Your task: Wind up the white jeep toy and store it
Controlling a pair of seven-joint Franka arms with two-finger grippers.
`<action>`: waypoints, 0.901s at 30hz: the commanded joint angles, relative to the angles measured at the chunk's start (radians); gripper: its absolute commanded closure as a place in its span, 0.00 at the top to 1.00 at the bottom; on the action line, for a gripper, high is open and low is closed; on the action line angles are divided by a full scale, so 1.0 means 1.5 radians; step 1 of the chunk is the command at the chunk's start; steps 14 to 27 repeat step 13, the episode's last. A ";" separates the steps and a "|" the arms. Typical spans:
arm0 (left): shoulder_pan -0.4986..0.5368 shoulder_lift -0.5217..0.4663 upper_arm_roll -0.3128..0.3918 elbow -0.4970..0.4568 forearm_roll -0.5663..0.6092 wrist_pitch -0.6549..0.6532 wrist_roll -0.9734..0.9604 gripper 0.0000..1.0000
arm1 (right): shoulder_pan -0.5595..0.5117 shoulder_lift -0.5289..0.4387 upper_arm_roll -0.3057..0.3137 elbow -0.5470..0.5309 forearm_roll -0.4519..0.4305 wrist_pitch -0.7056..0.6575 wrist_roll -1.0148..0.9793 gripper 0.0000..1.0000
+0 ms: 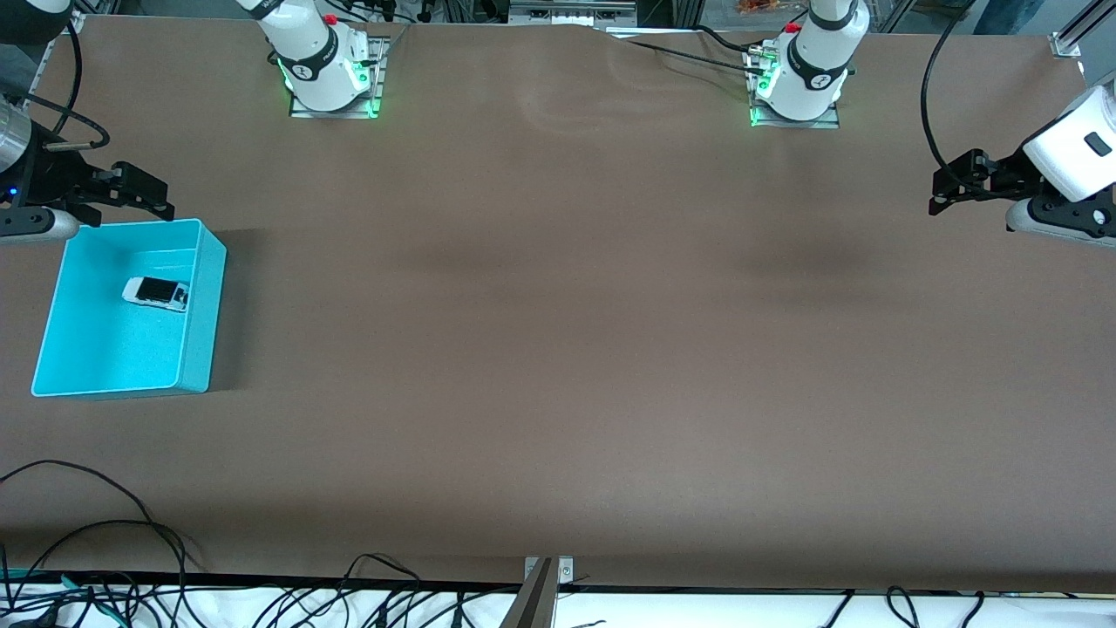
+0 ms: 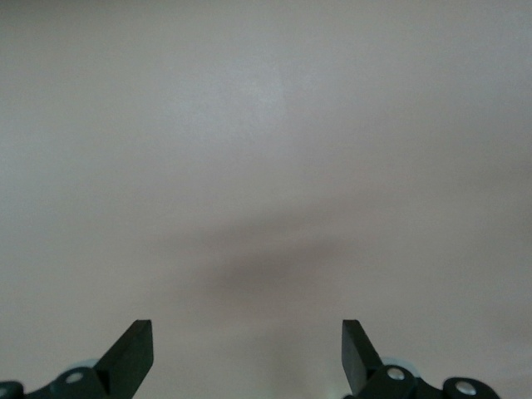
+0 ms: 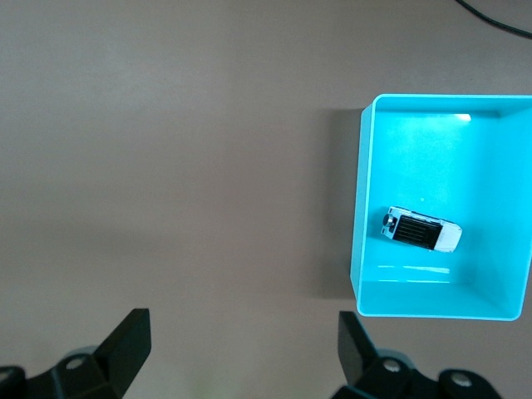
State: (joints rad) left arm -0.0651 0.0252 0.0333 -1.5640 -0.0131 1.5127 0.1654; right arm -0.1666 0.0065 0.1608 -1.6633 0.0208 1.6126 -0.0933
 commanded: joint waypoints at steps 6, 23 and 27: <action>-0.001 0.004 0.001 0.012 -0.015 -0.002 0.003 1.00 | -0.008 0.009 0.009 0.017 -0.007 -0.011 0.002 1.00; -0.002 0.004 0.000 0.013 -0.015 -0.002 0.003 1.00 | -0.008 0.012 0.008 0.018 -0.007 -0.012 0.000 1.00; -0.002 0.004 0.000 0.013 -0.015 -0.002 0.003 1.00 | -0.008 0.012 0.008 0.018 -0.007 -0.012 0.000 1.00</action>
